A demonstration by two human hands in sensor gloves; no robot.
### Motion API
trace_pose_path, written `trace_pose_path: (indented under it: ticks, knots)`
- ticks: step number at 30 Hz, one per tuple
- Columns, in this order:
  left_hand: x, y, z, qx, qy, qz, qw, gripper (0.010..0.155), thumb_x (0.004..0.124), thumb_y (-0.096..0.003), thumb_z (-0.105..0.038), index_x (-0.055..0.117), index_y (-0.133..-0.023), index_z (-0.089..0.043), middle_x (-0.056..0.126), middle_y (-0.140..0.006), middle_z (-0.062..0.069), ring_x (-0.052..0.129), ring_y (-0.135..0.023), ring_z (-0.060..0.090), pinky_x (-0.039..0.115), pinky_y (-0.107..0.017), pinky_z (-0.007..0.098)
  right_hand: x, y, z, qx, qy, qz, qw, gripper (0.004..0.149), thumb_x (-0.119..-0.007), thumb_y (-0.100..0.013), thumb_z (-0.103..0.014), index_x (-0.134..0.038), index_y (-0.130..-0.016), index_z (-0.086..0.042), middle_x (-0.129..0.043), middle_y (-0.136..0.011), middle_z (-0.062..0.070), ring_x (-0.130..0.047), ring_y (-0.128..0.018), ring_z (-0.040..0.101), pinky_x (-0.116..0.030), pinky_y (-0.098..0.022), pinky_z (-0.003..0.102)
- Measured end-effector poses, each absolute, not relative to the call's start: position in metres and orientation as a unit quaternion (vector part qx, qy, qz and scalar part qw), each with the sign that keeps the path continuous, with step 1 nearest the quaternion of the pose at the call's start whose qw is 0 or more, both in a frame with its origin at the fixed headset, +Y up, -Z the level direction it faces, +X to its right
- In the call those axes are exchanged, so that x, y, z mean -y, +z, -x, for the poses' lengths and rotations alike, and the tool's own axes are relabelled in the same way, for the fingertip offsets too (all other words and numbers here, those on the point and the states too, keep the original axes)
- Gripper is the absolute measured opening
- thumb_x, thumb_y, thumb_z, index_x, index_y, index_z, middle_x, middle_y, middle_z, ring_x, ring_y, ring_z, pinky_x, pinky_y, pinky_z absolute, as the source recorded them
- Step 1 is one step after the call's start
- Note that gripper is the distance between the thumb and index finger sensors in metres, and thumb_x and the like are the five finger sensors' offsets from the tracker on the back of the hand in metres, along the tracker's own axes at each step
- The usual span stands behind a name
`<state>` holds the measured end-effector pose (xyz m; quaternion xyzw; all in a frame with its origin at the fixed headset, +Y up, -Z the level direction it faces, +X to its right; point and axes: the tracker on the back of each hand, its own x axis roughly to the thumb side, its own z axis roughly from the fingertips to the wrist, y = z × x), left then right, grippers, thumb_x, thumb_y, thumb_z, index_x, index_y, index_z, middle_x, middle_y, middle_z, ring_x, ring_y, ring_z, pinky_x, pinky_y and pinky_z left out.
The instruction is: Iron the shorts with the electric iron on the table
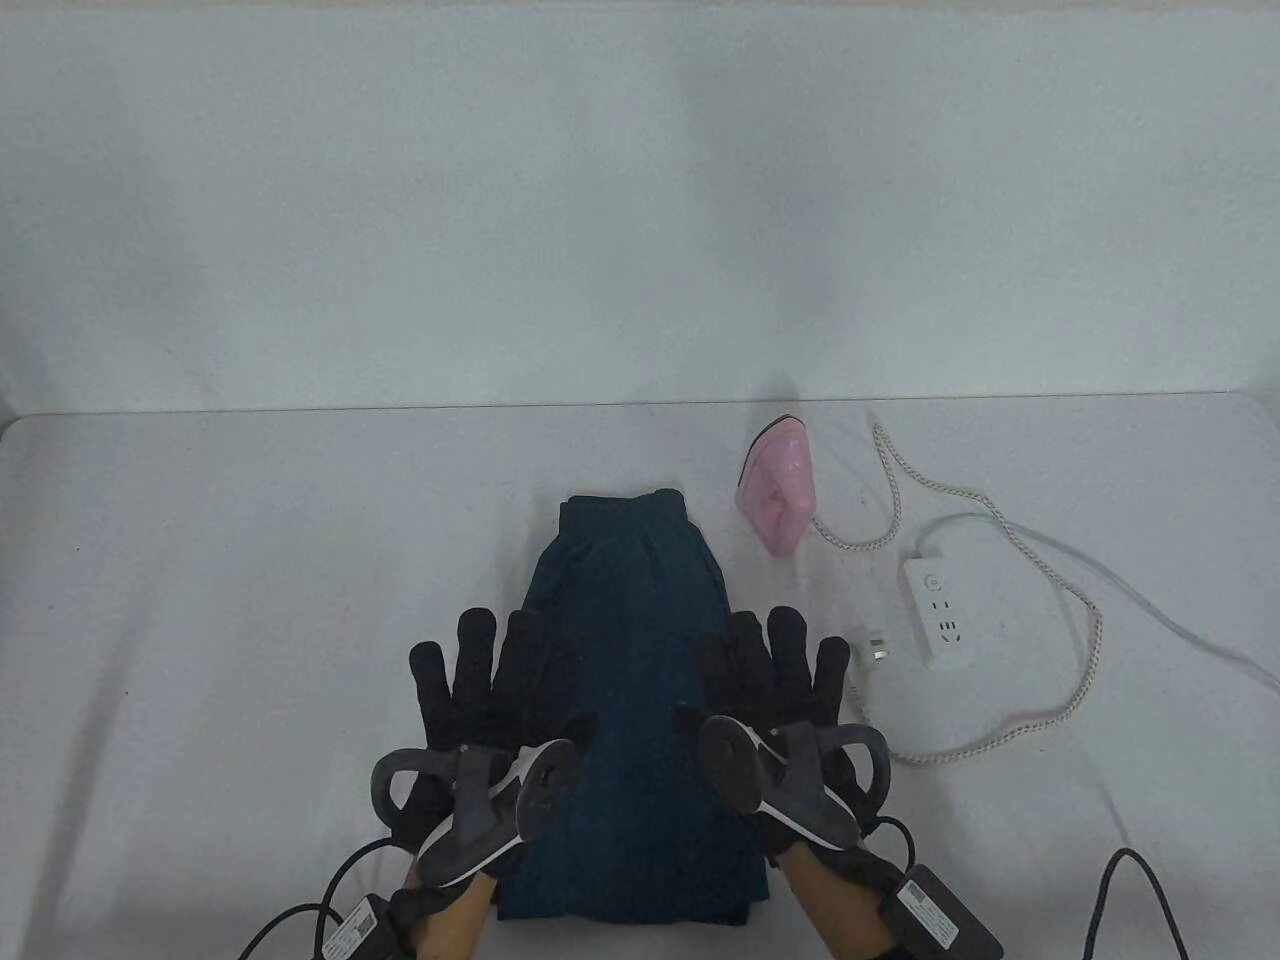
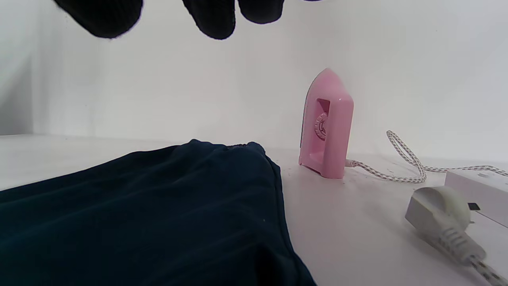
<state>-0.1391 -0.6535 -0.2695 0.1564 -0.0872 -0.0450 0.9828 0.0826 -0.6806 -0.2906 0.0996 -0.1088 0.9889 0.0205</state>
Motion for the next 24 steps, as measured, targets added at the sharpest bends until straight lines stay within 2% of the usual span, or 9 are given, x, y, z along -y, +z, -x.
trace_pose_path:
  ticks: [13, 18, 24]
  knots:
    - [0.654, -0.269, 0.139, 0.090, -0.041, -0.155, 0.983, 0.070, 0.070, -0.0478, -0.069, 0.056, -0.111, -0.040, 0.048, -0.123, -0.001, 0.043, -0.114, 0.042, 0.034, -0.076, 0.072, 0.681, -0.291, -0.082, 0.107, 0.988, -0.106, 0.022, 0.073, -0.065, -0.053, -0.067, -0.051, -0.112, -0.027, -0.043, -0.120, 0.005, -0.038, -0.112, 0.045, -0.031, -0.073, 0.073]
    - [0.654, -0.270, 0.140, 0.090, -0.037, -0.152, 0.984, 0.070, 0.070, -0.0480, -0.068, 0.056, -0.111, -0.040, 0.048, -0.123, 0.000, 0.044, -0.114, 0.042, 0.035, -0.076, 0.072, 0.683, -0.295, -0.084, 0.085, 0.991, -0.102, 0.022, 0.072, -0.064, -0.053, -0.067, -0.051, -0.112, -0.028, -0.045, -0.120, 0.005, -0.041, -0.112, 0.045, -0.036, -0.073, 0.072]
    - [0.653, -0.271, 0.141, 0.090, -0.030, -0.148, 0.984, 0.069, 0.070, -0.0483, -0.068, 0.057, -0.110, -0.040, 0.050, -0.123, 0.000, 0.045, -0.114, 0.042, 0.036, -0.076, 0.072, 0.681, -0.308, -0.094, 0.019, 0.994, -0.094, 0.043, 0.068, -0.064, -0.054, -0.065, -0.056, -0.110, -0.028, -0.056, -0.117, 0.003, -0.058, -0.110, 0.041, -0.046, -0.074, 0.070]
